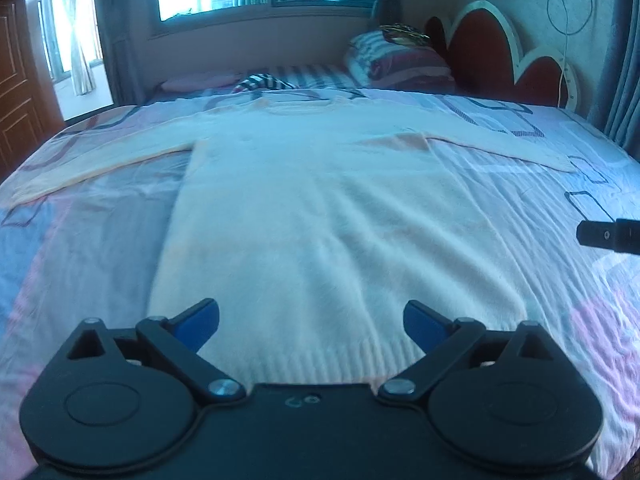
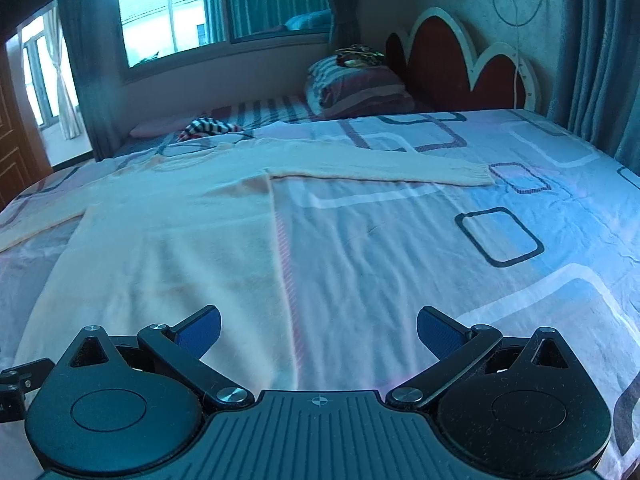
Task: Fold small clothes
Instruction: 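Grasp the sweater sleeve cuff with the right gripper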
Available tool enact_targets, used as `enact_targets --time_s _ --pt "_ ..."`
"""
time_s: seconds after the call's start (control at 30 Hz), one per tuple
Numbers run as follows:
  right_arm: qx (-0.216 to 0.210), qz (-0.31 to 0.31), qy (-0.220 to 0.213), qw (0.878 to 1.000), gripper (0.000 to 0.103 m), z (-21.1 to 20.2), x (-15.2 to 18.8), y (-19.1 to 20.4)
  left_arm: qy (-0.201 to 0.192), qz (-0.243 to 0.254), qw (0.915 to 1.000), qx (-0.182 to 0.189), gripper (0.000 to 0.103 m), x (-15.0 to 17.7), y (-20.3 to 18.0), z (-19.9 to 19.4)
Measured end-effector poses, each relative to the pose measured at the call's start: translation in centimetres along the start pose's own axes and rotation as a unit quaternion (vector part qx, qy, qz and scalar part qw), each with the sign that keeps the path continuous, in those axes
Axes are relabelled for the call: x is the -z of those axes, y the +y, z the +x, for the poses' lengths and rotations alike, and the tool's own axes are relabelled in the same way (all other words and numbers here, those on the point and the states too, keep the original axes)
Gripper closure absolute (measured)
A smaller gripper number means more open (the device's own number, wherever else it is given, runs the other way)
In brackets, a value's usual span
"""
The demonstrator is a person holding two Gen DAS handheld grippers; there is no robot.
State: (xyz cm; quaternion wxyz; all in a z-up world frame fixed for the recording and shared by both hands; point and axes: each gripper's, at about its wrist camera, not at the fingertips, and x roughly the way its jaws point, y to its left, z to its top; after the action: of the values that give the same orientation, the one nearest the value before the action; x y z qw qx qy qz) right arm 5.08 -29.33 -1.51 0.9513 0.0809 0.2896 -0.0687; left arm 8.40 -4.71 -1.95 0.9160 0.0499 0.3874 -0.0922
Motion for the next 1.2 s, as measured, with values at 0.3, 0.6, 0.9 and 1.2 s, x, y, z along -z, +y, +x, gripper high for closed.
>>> enact_targets --time_s 0.3,0.6,0.9,1.2 --pt "0.021 0.049 0.0 0.999 0.0 7.0 -4.6 -6.2 0.033 -0.022 0.9992 0.012 0.013 -4.9 -1.6 7.9" --pt "0.049 0.097 -0.019 0.994 0.016 16.6 -9.8 -13.6 0.057 -0.025 0.9981 0.0 0.023 -9.6 -3.2 16.8" --pt "0.066 0.202 -0.025 0.977 0.053 23.8 -12.3 -21.8 0.055 -0.018 0.9983 -0.007 0.029 -12.1 -3.7 21.2" --pt "0.044 0.286 -0.037 0.956 0.064 26.4 -12.6 -26.0 0.055 -0.017 0.9982 -0.018 0.028 -14.3 -4.0 23.4"
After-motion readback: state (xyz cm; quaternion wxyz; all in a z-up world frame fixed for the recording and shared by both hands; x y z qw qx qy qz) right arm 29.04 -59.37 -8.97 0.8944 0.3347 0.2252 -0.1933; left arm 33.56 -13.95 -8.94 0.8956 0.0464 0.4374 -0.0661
